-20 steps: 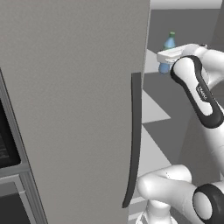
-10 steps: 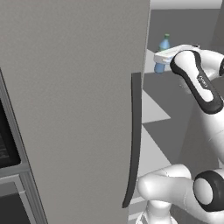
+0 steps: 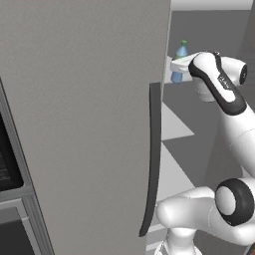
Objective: Take the bottled waters from the counter and place them in the freezer to freeze. Close the freezer door after placing the bottles.
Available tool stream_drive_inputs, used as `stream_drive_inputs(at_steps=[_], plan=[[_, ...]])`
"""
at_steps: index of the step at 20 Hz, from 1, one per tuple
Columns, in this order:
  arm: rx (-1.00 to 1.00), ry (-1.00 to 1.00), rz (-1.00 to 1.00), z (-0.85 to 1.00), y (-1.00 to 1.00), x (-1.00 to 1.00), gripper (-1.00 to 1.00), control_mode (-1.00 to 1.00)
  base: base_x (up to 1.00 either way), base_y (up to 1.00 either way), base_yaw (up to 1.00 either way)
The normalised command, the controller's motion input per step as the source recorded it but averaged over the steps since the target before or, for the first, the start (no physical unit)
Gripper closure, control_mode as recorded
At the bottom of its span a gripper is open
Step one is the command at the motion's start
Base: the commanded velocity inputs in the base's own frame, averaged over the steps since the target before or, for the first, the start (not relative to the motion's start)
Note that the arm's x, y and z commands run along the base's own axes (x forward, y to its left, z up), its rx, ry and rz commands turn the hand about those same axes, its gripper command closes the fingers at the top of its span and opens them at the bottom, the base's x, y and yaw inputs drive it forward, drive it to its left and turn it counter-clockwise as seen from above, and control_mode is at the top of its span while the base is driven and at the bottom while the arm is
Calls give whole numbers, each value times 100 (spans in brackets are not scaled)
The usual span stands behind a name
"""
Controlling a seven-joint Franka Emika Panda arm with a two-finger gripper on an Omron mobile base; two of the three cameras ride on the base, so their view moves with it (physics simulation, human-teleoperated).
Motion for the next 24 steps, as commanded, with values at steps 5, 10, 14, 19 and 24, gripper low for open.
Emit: stream_drive_inputs(at_steps=[5,10,14,19,24], plan=[[0,0,0,0,1,39,100,-100,0,0,0],[0,0,0,-4,4,53,100,-100,0,0,0],[0,0,0,-14,0,51,100,-100,0,0,0],[0,0,0,-12,0,51,100,-100,0,0,0],[0,0,3,-9,0,55,100,-100,0,0,0]])
